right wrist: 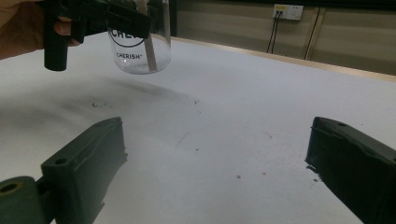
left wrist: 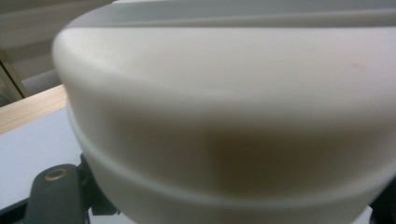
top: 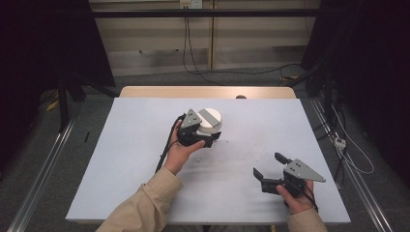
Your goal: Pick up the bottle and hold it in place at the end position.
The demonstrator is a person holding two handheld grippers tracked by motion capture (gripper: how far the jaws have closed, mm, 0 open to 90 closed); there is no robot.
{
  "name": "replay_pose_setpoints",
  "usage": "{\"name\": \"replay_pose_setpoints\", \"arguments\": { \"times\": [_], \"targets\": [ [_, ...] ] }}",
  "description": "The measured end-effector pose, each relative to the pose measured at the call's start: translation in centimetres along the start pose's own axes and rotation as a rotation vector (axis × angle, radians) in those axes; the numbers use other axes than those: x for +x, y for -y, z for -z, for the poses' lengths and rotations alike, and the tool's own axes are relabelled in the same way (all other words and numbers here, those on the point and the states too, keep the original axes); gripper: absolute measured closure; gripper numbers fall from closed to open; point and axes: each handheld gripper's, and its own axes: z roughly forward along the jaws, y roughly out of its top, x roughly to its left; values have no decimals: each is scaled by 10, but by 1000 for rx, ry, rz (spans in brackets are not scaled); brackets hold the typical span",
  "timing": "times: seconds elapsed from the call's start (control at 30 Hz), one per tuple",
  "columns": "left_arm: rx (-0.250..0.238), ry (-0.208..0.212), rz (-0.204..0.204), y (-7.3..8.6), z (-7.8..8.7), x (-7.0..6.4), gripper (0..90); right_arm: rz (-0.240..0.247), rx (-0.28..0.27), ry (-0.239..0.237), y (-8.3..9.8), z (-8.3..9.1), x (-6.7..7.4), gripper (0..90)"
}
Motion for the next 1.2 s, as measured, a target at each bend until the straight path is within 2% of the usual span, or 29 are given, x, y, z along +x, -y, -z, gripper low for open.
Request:
{"name": "replay_pose_setpoints", "arguments": {
  "times": [0.23, 0.43, 0.47, 0.6, 0.83, 1.2],
  "targets": [
    [6, -11, 18, 4, -4, 5, 185, -5, 1, -1, 0, 0, 0, 42],
    [12, -9, 15, 5, -8, 7, 185, -5, 0, -1, 0, 0, 0, 42],
    [19, -12, 4, 5, -9, 7, 185, -6, 1, -1, 0, 0, 0, 42],
    [16, -3, 15, 6, -12, 8, 185, -6, -1, 0, 0, 0, -1, 42],
    [29, -17, 24, 12, -15, 13, 185, -10, -2, -1, 0, 0, -1, 42],
    [26, -13, 4, 15, -21, 12, 185, -13, -1, -1, 0, -1, 0, 42]
  ]
}}
